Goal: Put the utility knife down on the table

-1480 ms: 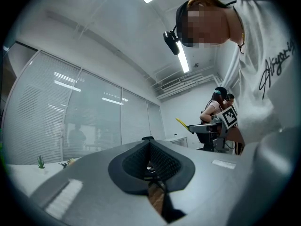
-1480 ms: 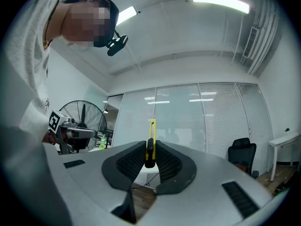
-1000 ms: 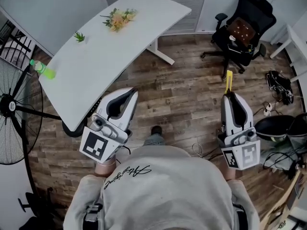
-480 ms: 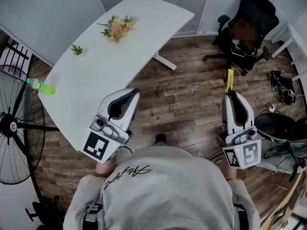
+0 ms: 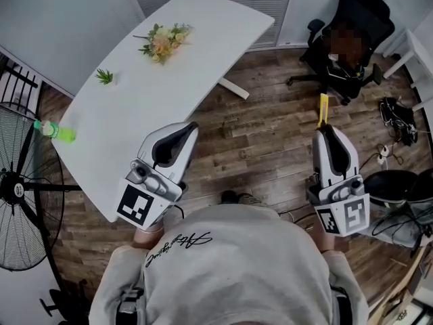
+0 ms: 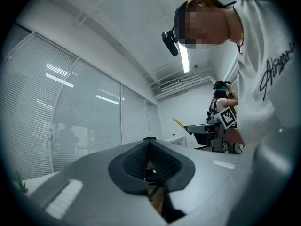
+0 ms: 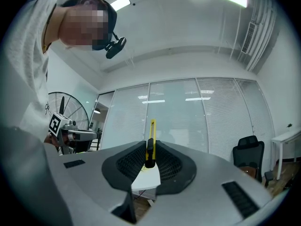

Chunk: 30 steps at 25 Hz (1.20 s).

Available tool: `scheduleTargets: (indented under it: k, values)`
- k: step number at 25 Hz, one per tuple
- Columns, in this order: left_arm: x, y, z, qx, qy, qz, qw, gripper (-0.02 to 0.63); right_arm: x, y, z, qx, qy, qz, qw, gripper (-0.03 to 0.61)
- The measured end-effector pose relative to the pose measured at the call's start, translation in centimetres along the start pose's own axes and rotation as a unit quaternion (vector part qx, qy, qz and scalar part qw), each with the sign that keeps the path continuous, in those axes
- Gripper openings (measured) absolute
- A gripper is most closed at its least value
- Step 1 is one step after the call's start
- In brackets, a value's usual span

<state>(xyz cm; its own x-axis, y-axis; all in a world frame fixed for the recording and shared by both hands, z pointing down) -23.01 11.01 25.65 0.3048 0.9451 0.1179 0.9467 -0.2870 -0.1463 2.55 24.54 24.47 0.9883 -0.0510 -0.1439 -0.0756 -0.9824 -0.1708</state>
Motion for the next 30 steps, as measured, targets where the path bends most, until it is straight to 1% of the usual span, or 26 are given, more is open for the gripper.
scheduleTargets:
  k: [5, 11, 14, 17, 21, 26, 30]
  values:
    - [-0.4, 0.0, 0.1, -0.001, -0.007, 0.022, 0.9997, -0.005, 0.0, 0.9, 0.0, -0.003, -0.004, 0.014, 1.0, 0.063]
    - [-0.8, 0.3, 0.1, -0.001, -0.013, 0.023, 0.9996, -0.003, 0.1, 1.4, -0.1, -0.003, -0.004, 0.016, 1.0, 0.063]
    - [-1.2, 0.1, -0.2, -0.003, -0.014, 0.019, 0.9997, -0.005, -0.1, 1.4, -0.3, -0.001, -0.001, 0.007, 1.0, 0.063]
    - [-1.6, 0.3, -1.0, -0.006, -0.019, 0.006, 0.9998, -0.004, -0.3, 1.5, -1.0, -0.001, 0.006, -0.002, 1.0, 0.063]
    - [-1.8, 1.3, -1.4, -0.009, -0.023, -0.007, 0.9997, -0.004, -0.3, 1.4, -1.8, -0.017, 0.008, -0.004, 1.0, 0.063]
    - [-2.4, 3.1, -2.4, -0.016, -0.017, -0.018, 0.9996, -0.003, 1.2, 1.7, -2.5, -0.013, 0.014, -0.02, 1.0, 0.063]
    - [-3.1, 4.9, -2.5, -0.004, -0.013, -0.021, 0.9997, -0.004, 2.6, 3.5, -3.4, -0.012, 0.01, -0.015, 1.0, 0.063]
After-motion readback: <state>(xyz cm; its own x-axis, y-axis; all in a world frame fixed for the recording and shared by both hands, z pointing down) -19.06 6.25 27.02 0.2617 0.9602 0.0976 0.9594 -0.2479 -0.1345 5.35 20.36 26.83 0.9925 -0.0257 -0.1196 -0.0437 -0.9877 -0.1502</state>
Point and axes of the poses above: the fingertips, and each gripper's own axes: y forward along the fingers, x to its right, z out of its top, the point moved 6 cm from there along -y, backward along the fingers, and after that the axes turned 3 degrees about -y, right-handed, at the moved point
